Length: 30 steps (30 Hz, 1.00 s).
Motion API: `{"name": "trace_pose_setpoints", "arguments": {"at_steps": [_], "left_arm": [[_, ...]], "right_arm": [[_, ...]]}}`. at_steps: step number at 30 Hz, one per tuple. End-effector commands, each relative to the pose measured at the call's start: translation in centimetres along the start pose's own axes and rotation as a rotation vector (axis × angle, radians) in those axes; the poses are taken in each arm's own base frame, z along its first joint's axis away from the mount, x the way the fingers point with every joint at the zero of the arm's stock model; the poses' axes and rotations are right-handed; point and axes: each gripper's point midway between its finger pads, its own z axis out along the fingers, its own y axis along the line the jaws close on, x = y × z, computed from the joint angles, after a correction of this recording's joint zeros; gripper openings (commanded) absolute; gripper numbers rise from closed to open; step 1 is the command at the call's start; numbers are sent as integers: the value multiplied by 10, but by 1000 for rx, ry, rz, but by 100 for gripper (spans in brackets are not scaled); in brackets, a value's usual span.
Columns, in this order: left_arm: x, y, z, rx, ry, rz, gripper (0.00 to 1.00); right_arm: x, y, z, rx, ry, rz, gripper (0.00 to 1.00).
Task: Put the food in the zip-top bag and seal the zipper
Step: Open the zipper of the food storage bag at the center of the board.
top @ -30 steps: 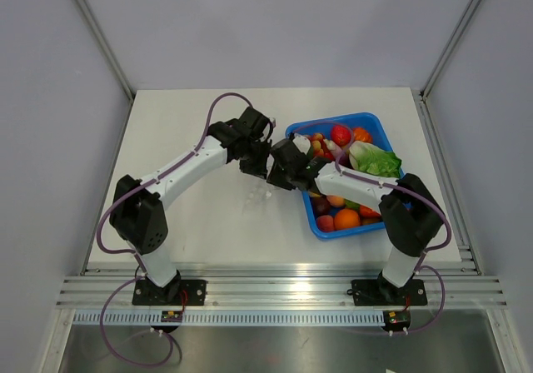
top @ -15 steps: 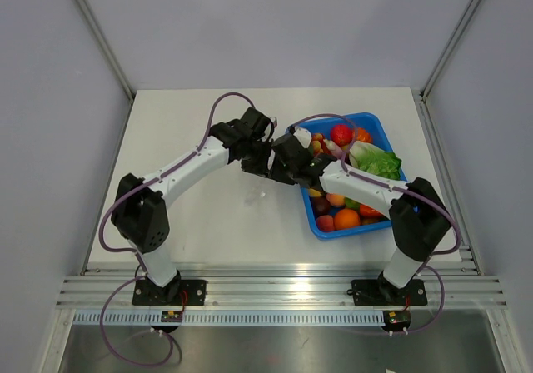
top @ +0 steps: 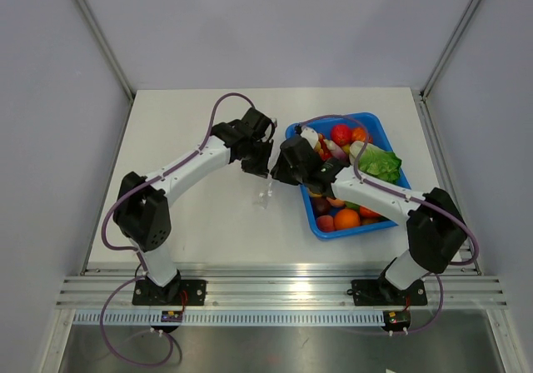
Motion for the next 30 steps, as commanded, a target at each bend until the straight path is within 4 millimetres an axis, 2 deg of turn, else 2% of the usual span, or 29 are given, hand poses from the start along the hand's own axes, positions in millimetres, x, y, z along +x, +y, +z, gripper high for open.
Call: {"name": "trace_pose_setpoints", "arguments": {"at_steps": [1, 5, 8, 10, 11, 13, 14, 15, 16, 18, 20, 23, 28, 30], "left_arm": [[-10, -2, 0, -4, -34, 9, 0], [-10, -4, -1, 2, -33, 6, 0], [-11, -5, -2, 5, -34, 5, 0], [-12, -5, -3, 2, -35, 3, 0], [-13, -6, -4, 4, -39, 2, 0], [-13, -6, -4, 0, -36, 1, 0], [-13, -7, -4, -2, -34, 2, 0], [-16, -7, -4, -3, -40, 1, 0], [-16, -7, -5, -8, -37, 1, 0], [-21, -9, -6, -14, -43, 4, 0], [-22, -9, -5, -39, -45, 16, 0], [-29, -15, -9, -49, -55, 32, 0], [-32, -13, -8, -101, -59, 54, 0], [-30, -12, -7, -108, -52, 55, 0]], "right_arm": [[-2, 8, -13, -50, -22, 12, 38], [-14, 8, -34, -57, -63, 15, 38], [-25, -4, -48, -9, -107, -4, 39], [-39, -16, -66, 33, -176, -3, 39], [-40, -29, -72, 81, -182, -27, 40], [-57, -48, -91, 142, -251, -28, 46], [-58, -61, -97, 180, -248, -40, 48], [-67, -78, -104, 211, -268, -15, 50], [-70, -87, -108, 229, -269, -12, 51], [-72, -119, -116, 312, -259, -19, 59], [-68, -145, -121, 396, -223, -38, 62], [-68, -166, -121, 445, -198, -45, 62], [-62, -172, -105, 443, -133, -80, 62], [-58, -164, -95, 400, -87, -127, 62]]}}
